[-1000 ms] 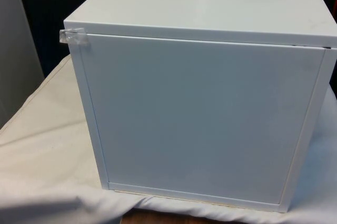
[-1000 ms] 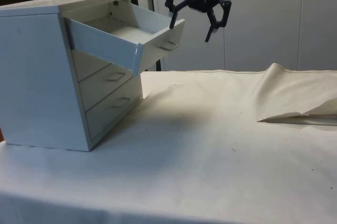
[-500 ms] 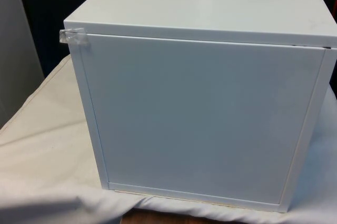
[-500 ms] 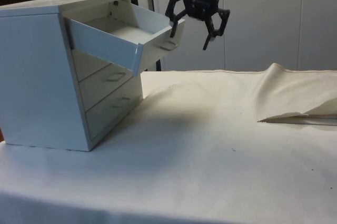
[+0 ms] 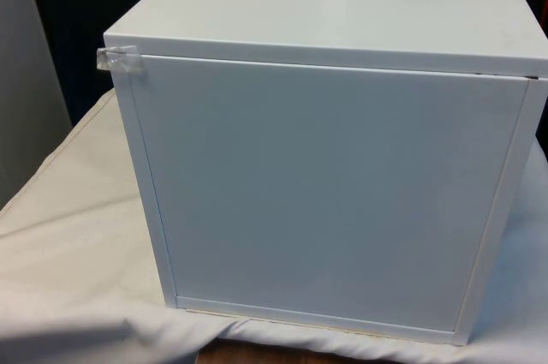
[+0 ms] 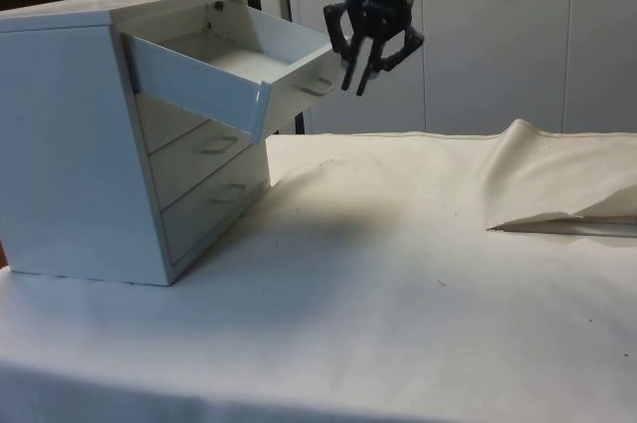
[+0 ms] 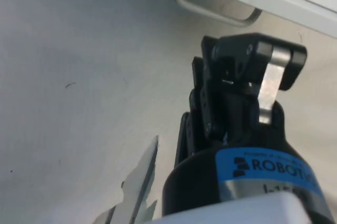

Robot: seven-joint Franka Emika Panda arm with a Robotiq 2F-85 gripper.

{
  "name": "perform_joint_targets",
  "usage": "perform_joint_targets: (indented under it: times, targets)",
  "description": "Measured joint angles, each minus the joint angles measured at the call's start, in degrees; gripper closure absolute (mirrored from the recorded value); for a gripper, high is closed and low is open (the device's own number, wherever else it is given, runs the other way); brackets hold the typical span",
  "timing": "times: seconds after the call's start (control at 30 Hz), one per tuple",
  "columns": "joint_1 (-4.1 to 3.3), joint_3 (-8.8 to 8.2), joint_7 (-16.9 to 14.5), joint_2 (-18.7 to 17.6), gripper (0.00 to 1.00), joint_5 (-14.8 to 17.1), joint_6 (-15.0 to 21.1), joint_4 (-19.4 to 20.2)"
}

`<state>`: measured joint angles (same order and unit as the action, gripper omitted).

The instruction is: Open the drawer, then close it.

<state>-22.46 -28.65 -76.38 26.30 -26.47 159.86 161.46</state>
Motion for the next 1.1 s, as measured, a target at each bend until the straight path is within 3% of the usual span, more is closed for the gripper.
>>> perform_joint_targets:
  times: [0.07,0.57,1.1]
  targets:
    - [0.0,0.06,0.0,0.0,1.0,0.0,0.0,0.0]
    - [-0.17,0.34,0.0,-1.3,1.0,0.0,0.5,-2.2]
    - [-0.34,0.46,0.1,-4.6,1.0,0.0,4.5,-3.8]
